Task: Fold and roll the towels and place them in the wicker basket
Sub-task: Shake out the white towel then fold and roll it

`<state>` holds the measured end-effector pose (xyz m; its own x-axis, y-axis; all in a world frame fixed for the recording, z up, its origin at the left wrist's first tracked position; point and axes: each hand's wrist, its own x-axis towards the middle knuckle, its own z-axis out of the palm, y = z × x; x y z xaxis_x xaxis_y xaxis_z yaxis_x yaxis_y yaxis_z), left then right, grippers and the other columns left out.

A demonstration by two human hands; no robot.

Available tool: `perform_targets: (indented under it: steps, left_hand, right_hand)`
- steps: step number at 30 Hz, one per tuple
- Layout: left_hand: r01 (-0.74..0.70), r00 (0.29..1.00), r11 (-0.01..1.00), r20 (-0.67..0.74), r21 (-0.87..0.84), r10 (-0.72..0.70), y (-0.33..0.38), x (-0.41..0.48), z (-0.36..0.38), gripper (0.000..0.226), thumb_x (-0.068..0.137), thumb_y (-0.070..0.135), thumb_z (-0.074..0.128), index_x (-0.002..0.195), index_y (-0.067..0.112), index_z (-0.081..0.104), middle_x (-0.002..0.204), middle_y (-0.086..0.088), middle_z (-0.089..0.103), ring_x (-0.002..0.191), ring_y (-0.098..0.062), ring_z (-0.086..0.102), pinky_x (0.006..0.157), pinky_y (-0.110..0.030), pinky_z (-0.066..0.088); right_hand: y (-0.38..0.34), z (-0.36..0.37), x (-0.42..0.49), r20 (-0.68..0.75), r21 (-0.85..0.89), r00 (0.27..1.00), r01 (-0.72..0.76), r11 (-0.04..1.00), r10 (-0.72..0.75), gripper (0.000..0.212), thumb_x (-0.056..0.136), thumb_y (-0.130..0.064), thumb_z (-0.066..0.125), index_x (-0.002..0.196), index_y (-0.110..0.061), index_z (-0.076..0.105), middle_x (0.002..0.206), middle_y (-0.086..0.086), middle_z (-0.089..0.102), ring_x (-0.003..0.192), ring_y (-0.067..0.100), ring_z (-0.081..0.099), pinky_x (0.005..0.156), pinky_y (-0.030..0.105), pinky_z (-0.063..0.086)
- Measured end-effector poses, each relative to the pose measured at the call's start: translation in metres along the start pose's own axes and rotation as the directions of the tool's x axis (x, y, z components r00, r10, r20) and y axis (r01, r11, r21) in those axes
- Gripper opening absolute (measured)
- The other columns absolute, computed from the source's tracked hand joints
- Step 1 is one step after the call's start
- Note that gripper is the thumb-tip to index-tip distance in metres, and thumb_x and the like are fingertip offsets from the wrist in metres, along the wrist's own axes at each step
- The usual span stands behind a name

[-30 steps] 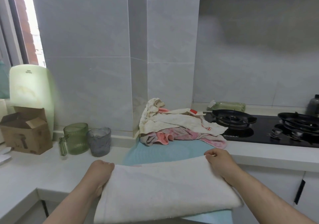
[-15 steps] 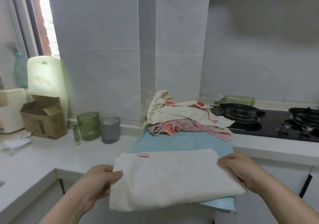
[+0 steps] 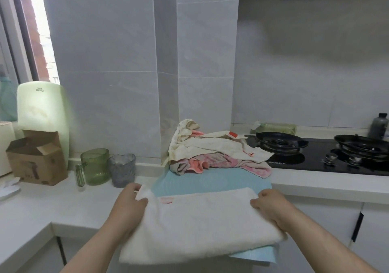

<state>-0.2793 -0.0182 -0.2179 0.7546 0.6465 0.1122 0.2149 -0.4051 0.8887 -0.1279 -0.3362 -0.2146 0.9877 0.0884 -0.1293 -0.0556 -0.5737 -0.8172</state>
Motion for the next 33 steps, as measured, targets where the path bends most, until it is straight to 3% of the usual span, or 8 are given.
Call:
perform_targets:
  steps: [5,8,11,19,22,26,29,33]
  left_hand:
    - [0.068,0.997,0.973,-0.04,0.22,-0.061,0.008,0.026,0.02,0.007,0.089,0.009,0.051,0.096,0.01,0.053,0.101,-0.008,0.062,0.084,-0.022,0.057,0.071,-0.032,0.045]
    - [0.08,0.993,0.825,0.026,0.559,-0.114,0.013,0.035,0.019,0.013,0.087,0.017,0.049,0.099,0.012,0.049,0.108,-0.006,0.059,0.091,-0.023,0.053,0.076,-0.028,0.041]
    - [0.075,0.976,0.732,0.102,0.677,-0.194,0.02,0.036,0.015,0.017,0.085,0.025,0.052,0.098,0.014,0.048,0.109,-0.006,0.059,0.098,-0.023,0.056,0.075,-0.026,0.043]
    - [0.108,0.984,0.887,0.078,0.45,-0.159,0.022,0.033,0.013,0.02,0.083,0.024,0.063,0.077,0.012,0.048,0.078,-0.001,0.052,0.071,-0.016,0.053,0.058,-0.027,0.036]
    - [-0.048,0.998,0.799,0.056,0.599,0.018,0.015,0.028,0.012,0.016,0.09,0.03,0.053,0.093,0.015,0.05,0.093,0.001,0.055,0.086,-0.02,0.055,0.064,-0.03,0.038]
    - [-0.266,0.951,0.77,0.03,0.579,0.307,0.007,0.017,0.011,0.011,0.093,0.028,0.051,0.093,0.018,0.052,0.092,0.002,0.053,0.086,-0.021,0.053,0.071,-0.034,0.044]
    - [-0.213,0.975,0.921,0.01,0.325,0.222,0.006,0.013,0.009,0.007,0.096,0.024,0.051,0.092,0.018,0.051,0.084,-0.003,0.06,0.077,-0.017,0.056,0.066,-0.033,0.042]
    - [-0.149,0.988,0.973,-0.004,0.175,0.152,0.017,0.017,0.013,0.005,0.098,0.019,0.051,0.093,0.018,0.05,0.092,0.001,0.055,0.083,-0.016,0.051,0.071,-0.033,0.037]
  right_hand:
    - [0.011,-0.001,0.009,-0.087,0.077,0.996,-0.013,0.997,0.019,0.025,0.08,0.001,0.056,0.069,-0.014,0.04,0.069,0.008,0.04,0.062,0.018,0.037,0.056,0.029,0.026]
    - [0.01,-0.002,0.013,0.006,0.044,0.996,-0.086,0.995,0.086,0.008,0.082,-0.002,0.053,0.077,-0.007,0.051,0.068,0.009,0.049,0.057,0.021,0.044,0.051,0.027,0.033]
    - [0.003,-0.005,0.015,0.023,0.086,0.997,-0.074,0.993,0.073,0.007,0.084,-0.011,0.053,0.082,-0.005,0.057,0.072,0.009,0.055,0.057,0.022,0.05,0.049,0.022,0.033]
    - [-0.01,0.003,0.019,0.02,0.118,0.999,-0.028,0.993,0.026,0.025,0.085,-0.024,0.06,0.09,0.001,0.065,0.087,0.018,0.072,0.071,0.03,0.068,0.062,0.029,0.044]
    - [-0.009,0.003,0.016,-0.013,0.14,0.997,0.072,0.988,-0.071,0.01,0.083,-0.01,0.057,0.088,-0.003,0.062,0.087,0.018,0.07,0.074,0.035,0.066,0.064,0.032,0.045]
    - [-0.006,-0.003,0.006,0.001,0.22,0.99,0.136,0.966,-0.14,0.019,0.082,0.003,0.051,0.085,-0.015,0.058,0.075,0.008,0.058,0.064,0.021,0.05,0.058,0.03,0.034]
    - [-0.005,-0.007,0.003,0.002,0.305,0.995,0.097,0.947,-0.103,0.02,0.08,0.004,0.051,0.089,-0.012,0.06,0.082,0.019,0.064,0.069,0.026,0.057,0.062,0.036,0.042]
    - [-0.008,-0.01,0.001,-0.066,0.324,0.99,0.14,0.936,-0.125,0.025,0.085,0.005,0.047,0.097,-0.011,0.063,0.094,0.017,0.068,0.075,0.027,0.062,0.066,0.032,0.046]
